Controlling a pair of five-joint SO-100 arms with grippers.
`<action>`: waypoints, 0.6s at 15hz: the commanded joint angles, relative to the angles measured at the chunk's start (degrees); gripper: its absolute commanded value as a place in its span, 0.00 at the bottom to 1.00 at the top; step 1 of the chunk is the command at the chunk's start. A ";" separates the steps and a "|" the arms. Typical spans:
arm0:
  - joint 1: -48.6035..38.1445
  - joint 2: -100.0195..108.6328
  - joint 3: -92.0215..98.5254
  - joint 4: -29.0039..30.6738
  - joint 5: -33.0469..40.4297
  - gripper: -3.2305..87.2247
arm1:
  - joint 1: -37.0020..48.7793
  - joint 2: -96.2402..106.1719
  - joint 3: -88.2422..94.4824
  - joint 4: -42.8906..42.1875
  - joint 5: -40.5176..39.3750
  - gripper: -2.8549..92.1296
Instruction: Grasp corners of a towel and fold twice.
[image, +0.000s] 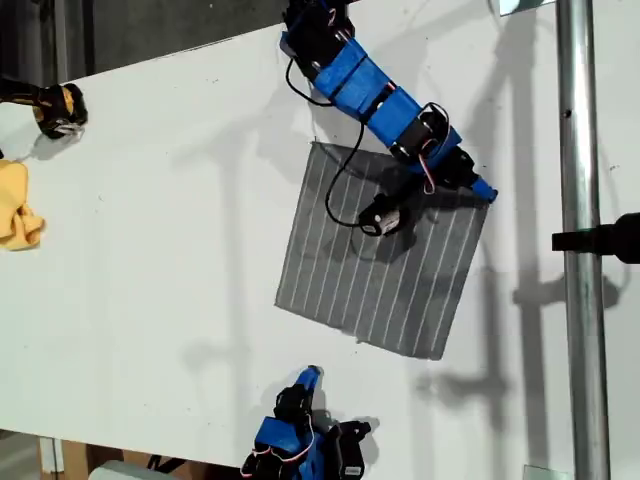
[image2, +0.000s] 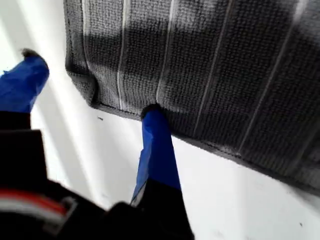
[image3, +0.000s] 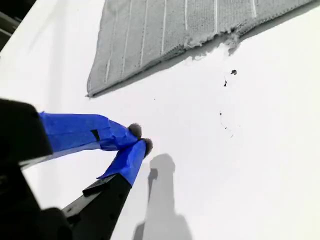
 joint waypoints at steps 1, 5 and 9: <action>-0.18 0.35 0.09 0.18 0.79 0.02 | 1.76 -6.94 -2.46 -2.46 1.32 0.41; 0.00 0.35 0.09 0.18 0.62 0.02 | 4.57 -11.95 -2.46 -2.72 2.46 0.34; 0.00 0.35 0.09 0.18 0.79 0.02 | 5.54 -13.01 -2.37 2.46 6.24 0.03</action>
